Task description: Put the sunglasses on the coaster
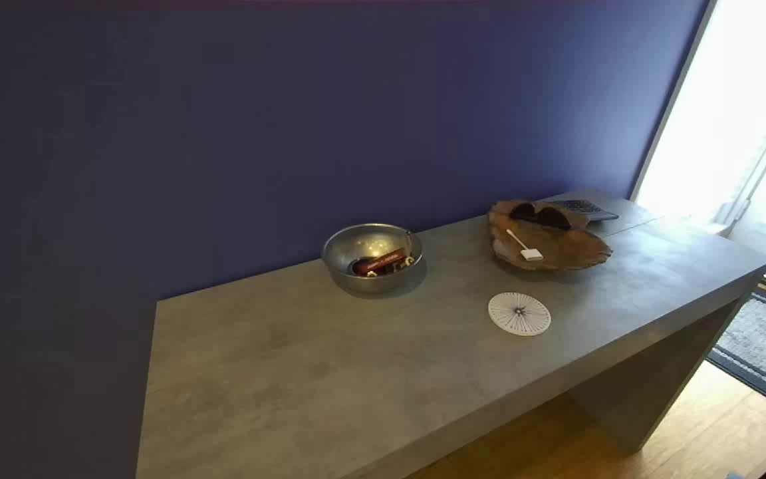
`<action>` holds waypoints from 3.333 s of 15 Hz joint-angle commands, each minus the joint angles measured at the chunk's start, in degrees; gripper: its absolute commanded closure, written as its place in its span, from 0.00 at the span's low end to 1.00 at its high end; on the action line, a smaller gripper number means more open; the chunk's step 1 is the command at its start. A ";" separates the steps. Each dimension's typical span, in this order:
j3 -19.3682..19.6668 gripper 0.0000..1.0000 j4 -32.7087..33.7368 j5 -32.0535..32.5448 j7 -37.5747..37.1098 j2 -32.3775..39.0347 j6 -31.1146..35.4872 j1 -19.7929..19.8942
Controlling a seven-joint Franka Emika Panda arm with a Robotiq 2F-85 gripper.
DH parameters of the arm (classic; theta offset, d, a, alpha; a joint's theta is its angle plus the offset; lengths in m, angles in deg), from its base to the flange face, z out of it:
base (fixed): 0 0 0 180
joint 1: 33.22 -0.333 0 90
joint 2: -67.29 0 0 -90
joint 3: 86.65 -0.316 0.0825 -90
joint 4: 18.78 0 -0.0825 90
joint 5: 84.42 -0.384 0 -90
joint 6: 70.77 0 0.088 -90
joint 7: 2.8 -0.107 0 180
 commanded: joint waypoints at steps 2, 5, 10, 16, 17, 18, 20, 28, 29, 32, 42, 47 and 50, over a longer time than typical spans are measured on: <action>-0.04 0.00 0.18 -0.04 0.06 0.03 -0.16 0.07; -0.04 0.00 0.18 -0.04 0.06 0.03 -0.16 0.07; -1.69 0.00 -2.03 -2.24 0.77 2.28 3.59 -2.78; -9.00 0.00 -8.81 -4.29 -1.12 12.48 20.14 -9.64; -10.52 0.00 -9.43 -2.98 -2.29 15.50 23.14 -10.02; -12.19 0.00 -9.79 -0.34 -3.83 19.29 24.21 -9.65; -11.30 0.00 -10.16 -1.77 -2.68 16.39 22.11 -10.13; -11.51 0.00 -10.78 -4.19 -3.50 28.34 39.21 -10.40; -11.35 0.00 -10.07 -4.28 -3.45 29.54 43.54 -10.18; -11.11 0.00 -9.55 -1.94 -3.74 37.27 58.30 -9.36; -9.13 0.00 -7.53 -0.65 -3.45 51.08 69.35 -9.70; -9.04 0.00 -5.11 3.30 5.14 57.87 86.62 -8.41; -8.48 0.03 -2.68 5.14 8.55 61.99 90.47 -7.59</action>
